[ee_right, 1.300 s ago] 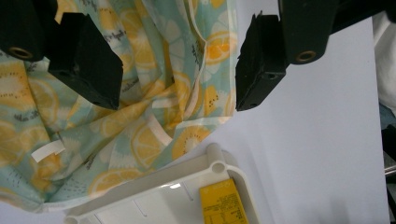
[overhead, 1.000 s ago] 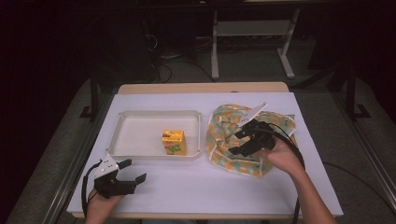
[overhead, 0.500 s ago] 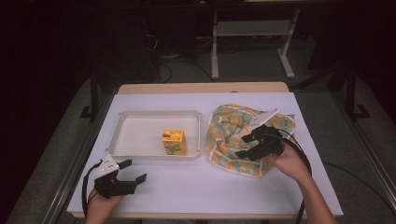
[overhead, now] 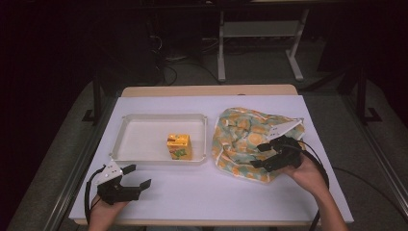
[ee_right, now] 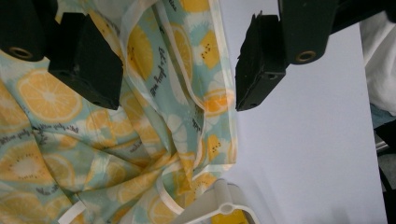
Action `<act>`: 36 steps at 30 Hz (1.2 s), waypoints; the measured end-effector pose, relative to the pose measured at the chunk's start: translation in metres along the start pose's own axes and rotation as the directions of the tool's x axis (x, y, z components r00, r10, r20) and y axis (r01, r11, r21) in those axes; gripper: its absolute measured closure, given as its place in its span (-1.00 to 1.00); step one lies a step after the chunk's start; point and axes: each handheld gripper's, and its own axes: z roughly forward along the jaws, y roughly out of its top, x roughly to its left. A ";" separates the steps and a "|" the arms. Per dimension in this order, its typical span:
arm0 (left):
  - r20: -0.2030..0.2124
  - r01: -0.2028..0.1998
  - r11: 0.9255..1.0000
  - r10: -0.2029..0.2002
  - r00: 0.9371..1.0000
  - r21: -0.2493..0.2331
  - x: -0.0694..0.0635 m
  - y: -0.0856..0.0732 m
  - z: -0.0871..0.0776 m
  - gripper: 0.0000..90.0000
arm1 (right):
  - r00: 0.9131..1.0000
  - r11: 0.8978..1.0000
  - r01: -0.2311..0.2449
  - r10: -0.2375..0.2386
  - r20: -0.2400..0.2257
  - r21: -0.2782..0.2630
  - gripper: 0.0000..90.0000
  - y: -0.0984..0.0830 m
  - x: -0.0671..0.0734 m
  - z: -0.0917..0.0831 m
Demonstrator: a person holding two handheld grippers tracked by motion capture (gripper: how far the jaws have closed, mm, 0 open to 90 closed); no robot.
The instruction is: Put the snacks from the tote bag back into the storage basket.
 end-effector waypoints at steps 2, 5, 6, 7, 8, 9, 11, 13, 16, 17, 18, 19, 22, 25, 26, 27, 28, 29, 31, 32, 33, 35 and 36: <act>0.000 0.000 1.000 0.000 1.000 0.001 0.000 0.000 0.000 -0.65 | 1.000 1.000 -0.010 0.010 0.000 -0.006 -0.30 -0.004 0.000 -0.001; -0.001 -0.003 1.000 0.003 1.000 -0.002 0.001 0.000 0.000 -0.65 | 1.000 1.000 -0.021 0.021 0.008 0.001 -0.30 -0.011 0.000 -0.002; -0.001 -0.001 1.000 0.001 1.000 -0.003 0.000 0.000 0.000 -0.65 | 1.000 1.000 -0.020 0.020 0.016 0.003 -0.30 -0.013 0.000 -0.003; -0.001 -0.003 1.000 0.003 1.000 -0.001 0.001 0.000 0.000 -0.65 | 1.000 1.000 -0.025 0.025 0.017 0.005 -0.30 -0.015 0.001 -0.003; -0.001 0.000 1.000 0.000 1.000 -0.001 0.001 0.000 0.000 -0.65 | 0.999 1.000 -0.026 0.026 0.020 0.005 -0.30 -0.017 0.001 -0.004; -0.002 0.000 1.000 0.000 1.000 -0.001 0.001 0.000 0.000 -0.65 | 0.999 1.000 -0.028 0.028 0.020 0.003 -0.30 -0.019 0.001 -0.005; -0.002 0.000 1.000 0.000 1.000 0.000 0.001 0.000 0.000 -0.65 | 0.999 0.999 -0.037 0.037 0.026 -0.002 -0.30 -0.023 0.002 -0.006; -0.003 0.000 1.000 0.000 1.000 0.000 0.001 0.000 -0.001 -0.65 | 0.999 0.999 -0.035 0.035 0.028 0.001 -0.30 -0.026 0.003 -0.008; -0.003 -0.009 1.000 0.009 1.000 -0.002 0.001 0.000 -0.001 -0.65 | 0.999 0.999 -0.041 0.041 0.032 0.001 -0.30 -0.031 0.004 -0.010; -0.003 -0.008 1.000 0.008 1.000 -0.002 0.001 0.000 -0.001 -0.65 | 0.999 0.999 -0.044 0.044 0.032 0.004 -0.30 -0.033 0.005 -0.010; -0.003 -0.007 1.000 0.007 1.000 -0.002 0.001 0.000 -0.001 -0.65 | 0.998 0.999 -0.050 0.050 0.037 0.006 -0.30 -0.035 0.005 -0.011; -0.003 -0.008 1.000 0.008 1.000 -0.002 0.001 0.000 -0.001 -0.65 | 0.998 0.999 -0.045 0.045 0.039 0.006 -0.30 -0.036 0.005 -0.012; -0.004 -0.002 1.000 0.002 1.000 -0.002 0.001 0.000 -0.001 -0.65 | 0.998 0.999 -0.049 0.049 0.039 -0.001 -0.30 -0.042 0.006 -0.012; -0.004 0.000 1.000 0.000 1.000 -0.001 0.000 0.000 -0.001 -0.65 | 0.997 0.998 -0.060 0.060 0.044 0.004 -0.30 -0.047 0.007 -0.012; -0.004 -0.004 1.000 0.004 1.000 -0.003 0.000 0.000 0.000 -0.65 | 0.997 0.998 -0.068 0.067 0.044 0.010 -0.30 -0.049 0.007 -0.013; -0.006 -0.007 1.000 0.007 1.000 -0.005 0.000 0.000 0.000 -0.65 | 0.997 0.998 -0.060 0.059 0.049 0.007 -0.30 -0.051 0.007 -0.012; -0.006 -0.007 1.000 0.007 1.000 -0.005 0.000 0.000 -0.001 -0.65 | 0.997 0.998 -0.067 0.066 0.048 0.008 -0.30 -0.052 0.007 -0.013; -0.006 -0.007 1.000 0.007 1.000 -0.005 0.000 0.000 -0.001 -0.65 | 0.996 0.997 -0.073 0.072 0.047 0.006 -0.30 -0.053 0.008 -0.013; -0.005 -0.009 1.000 0.009 1.000 -0.006 0.000 0.000 0.000 -0.65 | 0.996 0.997 -0.074 0.074 0.051 -0.006 -0.30 -0.056 0.010 -0.014; -0.004 -0.010 1.000 0.010 1.000 -0.005 0.000 0.000 0.000 -0.65 | 0.996 0.997 -0.075 0.075 0.050 -0.005 -0.30 -0.057 0.010 -0.015; -0.004 -0.011 1.000 0.011 1.000 -0.004 0.000 0.000 0.000 -0.65 | 0.996 0.997 -0.071 0.071 0.054 -0.001 -0.30 -0.058 0.011 -0.015; -0.004 -0.013 1.000 0.013 1.000 -0.004 0.000 0.000 -0.001 -0.65 | 0.996 0.997 -0.071 0.071 0.055 -0.003 -0.30 -0.060 0.012 -0.015; -0.004 -0.013 1.000 0.013 1.000 -0.003 0.000 0.000 0.000 -0.65 | 0.996 0.997 -0.073 0.073 0.056 -0.003 -0.30 -0.062 0.013 -0.014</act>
